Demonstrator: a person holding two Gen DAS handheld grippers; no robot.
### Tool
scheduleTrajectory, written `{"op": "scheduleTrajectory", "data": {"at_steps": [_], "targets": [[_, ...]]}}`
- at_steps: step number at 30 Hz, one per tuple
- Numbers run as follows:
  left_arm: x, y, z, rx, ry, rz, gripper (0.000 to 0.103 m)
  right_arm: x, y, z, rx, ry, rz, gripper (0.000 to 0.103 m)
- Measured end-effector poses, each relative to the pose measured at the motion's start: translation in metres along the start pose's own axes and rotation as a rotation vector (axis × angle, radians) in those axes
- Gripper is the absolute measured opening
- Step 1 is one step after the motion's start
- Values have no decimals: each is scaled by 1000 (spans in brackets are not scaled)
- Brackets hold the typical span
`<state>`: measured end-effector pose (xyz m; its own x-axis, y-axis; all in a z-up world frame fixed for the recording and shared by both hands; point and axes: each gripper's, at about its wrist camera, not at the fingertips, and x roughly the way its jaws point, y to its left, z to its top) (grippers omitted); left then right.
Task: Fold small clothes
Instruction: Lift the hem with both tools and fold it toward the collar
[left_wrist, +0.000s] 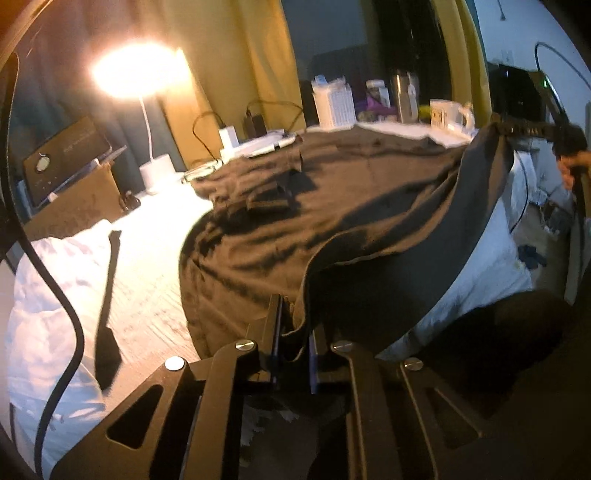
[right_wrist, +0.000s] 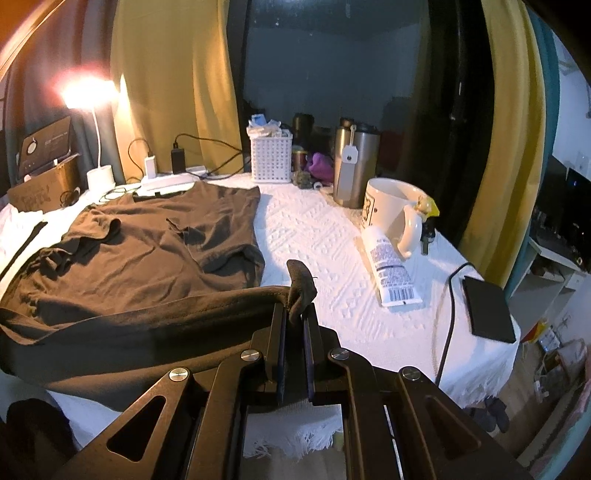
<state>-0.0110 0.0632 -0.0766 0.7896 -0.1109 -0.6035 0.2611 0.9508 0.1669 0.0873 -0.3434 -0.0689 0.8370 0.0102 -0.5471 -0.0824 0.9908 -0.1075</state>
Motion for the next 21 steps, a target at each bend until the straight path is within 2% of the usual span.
{"op": "scheduleTrajectory", "data": {"at_steps": [5, 8, 21], "targets": [[-18, 4, 16, -23, -72, -2, 10, -18, 2, 9, -6, -43, -9, 8], [-25, 10, 25, -37, -117, 21, 10, -27, 1, 15, -4, -69, -12, 8], [-20, 44, 75, -62, -223, 94, 9, -42, 3, 49, -7, -144, -8, 8]]}}
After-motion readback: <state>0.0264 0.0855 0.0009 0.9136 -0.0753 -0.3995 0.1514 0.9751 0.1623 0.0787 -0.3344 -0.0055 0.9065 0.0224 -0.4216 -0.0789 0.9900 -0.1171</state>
